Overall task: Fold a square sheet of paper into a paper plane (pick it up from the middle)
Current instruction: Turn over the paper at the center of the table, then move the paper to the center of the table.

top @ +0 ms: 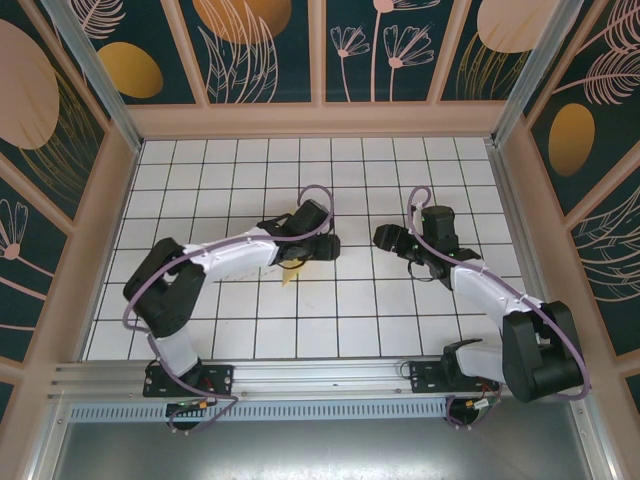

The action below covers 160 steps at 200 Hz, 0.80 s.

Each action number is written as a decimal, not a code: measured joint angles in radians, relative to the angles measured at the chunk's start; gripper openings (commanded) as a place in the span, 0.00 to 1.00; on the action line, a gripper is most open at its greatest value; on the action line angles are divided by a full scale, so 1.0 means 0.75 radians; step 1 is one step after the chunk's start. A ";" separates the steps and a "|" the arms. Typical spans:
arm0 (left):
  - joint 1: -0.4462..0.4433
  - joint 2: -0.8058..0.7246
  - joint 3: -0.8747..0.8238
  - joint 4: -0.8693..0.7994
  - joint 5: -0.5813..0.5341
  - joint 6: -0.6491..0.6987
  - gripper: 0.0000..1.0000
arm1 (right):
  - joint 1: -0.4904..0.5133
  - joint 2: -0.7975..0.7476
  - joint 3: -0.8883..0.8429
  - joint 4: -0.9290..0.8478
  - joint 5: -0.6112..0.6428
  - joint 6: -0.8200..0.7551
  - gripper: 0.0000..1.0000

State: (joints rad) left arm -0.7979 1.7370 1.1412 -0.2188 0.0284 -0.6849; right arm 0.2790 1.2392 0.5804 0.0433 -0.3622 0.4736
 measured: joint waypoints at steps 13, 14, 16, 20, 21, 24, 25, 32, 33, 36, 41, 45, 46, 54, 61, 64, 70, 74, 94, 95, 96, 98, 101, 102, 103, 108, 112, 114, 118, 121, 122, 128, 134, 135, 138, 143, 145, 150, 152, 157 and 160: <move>0.000 -0.072 -0.003 0.058 0.038 -0.002 0.75 | -0.004 0.000 0.000 0.000 -0.009 0.006 0.71; 0.000 -0.079 -0.003 0.064 0.039 0.001 0.76 | -0.004 0.000 0.000 0.000 -0.009 0.006 0.71; 0.001 -0.091 -0.003 0.074 0.043 0.007 0.77 | -0.004 0.000 0.000 0.000 -0.012 0.007 0.71; 0.002 -0.109 -0.003 0.087 0.051 -0.001 0.79 | -0.004 0.000 0.000 0.000 -0.016 0.009 0.71; 0.002 -0.116 -0.003 0.092 0.052 0.002 0.79 | -0.004 0.000 0.000 0.000 -0.017 0.009 0.71; 0.004 -0.131 -0.003 0.103 0.056 0.005 0.80 | -0.004 0.000 0.000 0.000 -0.021 0.009 0.71; 0.004 -0.134 -0.003 0.105 0.057 0.003 0.81 | -0.004 0.000 0.000 0.000 -0.022 0.010 0.71; 0.009 -0.167 -0.003 0.129 0.058 -0.001 0.84 | -0.004 0.001 0.001 0.001 -0.037 0.014 0.71; 0.009 -0.169 -0.003 0.130 0.058 -0.002 0.84 | -0.004 0.001 0.001 0.000 -0.038 0.015 0.71; 0.014 -0.184 -0.003 0.139 0.057 0.004 0.85 | -0.004 0.001 0.001 0.001 -0.044 0.015 0.71; 0.022 -0.201 -0.003 0.148 0.056 -0.003 0.87 | -0.004 0.001 0.002 0.001 -0.052 0.018 0.71; 0.032 -0.213 -0.004 0.154 0.055 -0.002 0.89 | -0.002 0.002 0.003 0.001 -0.058 0.020 0.71; 0.035 -0.217 -0.004 0.156 0.055 -0.006 0.89 | -0.001 0.002 0.004 0.001 -0.061 0.020 0.71; 0.059 -0.239 -0.011 0.168 0.045 -0.013 0.92 | 0.007 0.005 0.010 0.001 -0.068 0.030 0.71; 0.085 -0.259 -0.026 0.178 0.030 -0.023 0.95 | 0.024 0.009 0.020 -0.001 -0.072 0.036 0.71; 0.097 -0.268 -0.036 0.182 0.024 -0.024 0.96 | 0.036 0.013 0.026 -0.001 -0.072 0.038 0.71; 0.124 -0.288 -0.065 0.189 0.012 -0.035 0.98 | 0.064 0.022 0.042 -0.001 -0.072 0.041 0.71; 0.140 -0.300 -0.084 0.194 0.006 -0.048 0.99 | 0.085 0.028 0.053 -0.004 -0.066 0.045 0.71; 0.222 -0.381 -0.226 0.214 -0.033 -0.093 0.98 | 0.242 0.094 0.141 -0.006 -0.036 0.058 0.69; 0.224 -0.385 -0.231 0.214 -0.036 -0.095 0.99 | 0.248 0.098 0.144 -0.005 -0.036 0.060 0.69; 0.226 -0.389 -0.237 0.214 -0.037 -0.096 0.99 | 0.255 0.103 0.149 -0.004 -0.036 0.061 0.68; 0.233 -0.399 -0.253 0.216 -0.041 -0.102 0.99 | 0.274 0.115 0.161 -0.004 -0.035 0.064 0.68; 0.243 -0.415 -0.279 0.217 -0.047 -0.108 0.99 | 0.299 0.131 0.180 -0.004 -0.030 0.070 0.66; 0.244 -0.418 -0.284 0.216 -0.049 -0.110 0.98 | 0.303 0.135 0.184 -0.003 -0.028 0.071 0.66; 0.246 -0.422 -0.289 0.215 -0.050 -0.112 0.99 | 0.314 0.145 0.191 0.000 -0.028 0.070 0.65; 0.259 -0.449 -0.330 0.216 -0.056 -0.126 0.99 | 0.354 0.177 0.220 0.002 -0.022 0.080 0.63; 0.267 -0.470 -0.359 0.217 -0.061 -0.139 0.99 | 0.381 0.207 0.241 0.007 -0.020 0.081 0.60; 0.272 -0.481 -0.373 0.216 -0.065 -0.143 0.98 | 0.395 0.221 0.253 0.008 -0.018 0.090 0.58; 0.279 -0.500 -0.396 0.213 -0.071 -0.153 0.99 | 0.423 0.259 0.280 0.014 -0.012 0.086 0.55; 0.285 -0.516 -0.415 0.214 -0.076 -0.162 0.99 | 0.442 0.284 0.299 0.016 -0.010 0.101 0.53; 0.288 -0.524 -0.424 0.213 -0.079 -0.165 0.99 | 0.446 0.291 0.303 0.016 -0.008 0.100 0.52; 0.301 -0.557 -0.461 0.215 -0.086 -0.182 0.99 | 0.482 0.355 0.347 0.018 -0.005 0.112 0.47; 0.317 -0.596 -0.499 0.213 -0.094 -0.203 0.99 | 0.513 0.421 0.392 0.022 -0.004 0.122 0.41; 0.319 -0.600 -0.504 0.212 -0.096 -0.205 0.98 | 0.516 0.428 0.396 0.022 -0.003 0.120 0.40; 0.327 -0.617 -0.520 0.210 -0.102 -0.215 0.98 | 0.533 0.472 0.424 0.026 -0.005 0.119 0.37; 0.341 -0.649 -0.552 0.212 -0.113 -0.235 0.98 | 0.550 0.518 0.456 0.028 -0.003 0.128 0.34; 0.347 -0.662 -0.565 0.213 -0.121 -0.246 0.99 | 0.558 0.543 0.472 0.030 -0.007 0.126 0.33; 0.359 -0.690 -0.594 0.211 -0.129 -0.264 0.99 | 0.576 0.595 0.507 0.032 -0.006 0.135 0.31; 0.364 -0.702 -0.607 0.213 -0.134 -0.274 0.99 | 0.584 0.618 0.521 0.030 -0.010 0.139 0.30; 0.376 -0.731 -0.640 0.215 -0.145 -0.294 0.98 | 0.599 0.669 0.557 0.031 -0.010 0.143 0.28; 0.381 -0.747 -0.658 0.217 -0.151 -0.306 0.98 | 0.610 0.706 0.585 0.025 -0.013 0.153 0.27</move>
State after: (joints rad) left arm -0.5117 1.1767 0.6476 -0.0559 -0.0849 -0.9146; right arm 0.7368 1.7687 1.0195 0.0624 -0.3721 0.5884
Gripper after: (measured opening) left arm 0.985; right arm 0.308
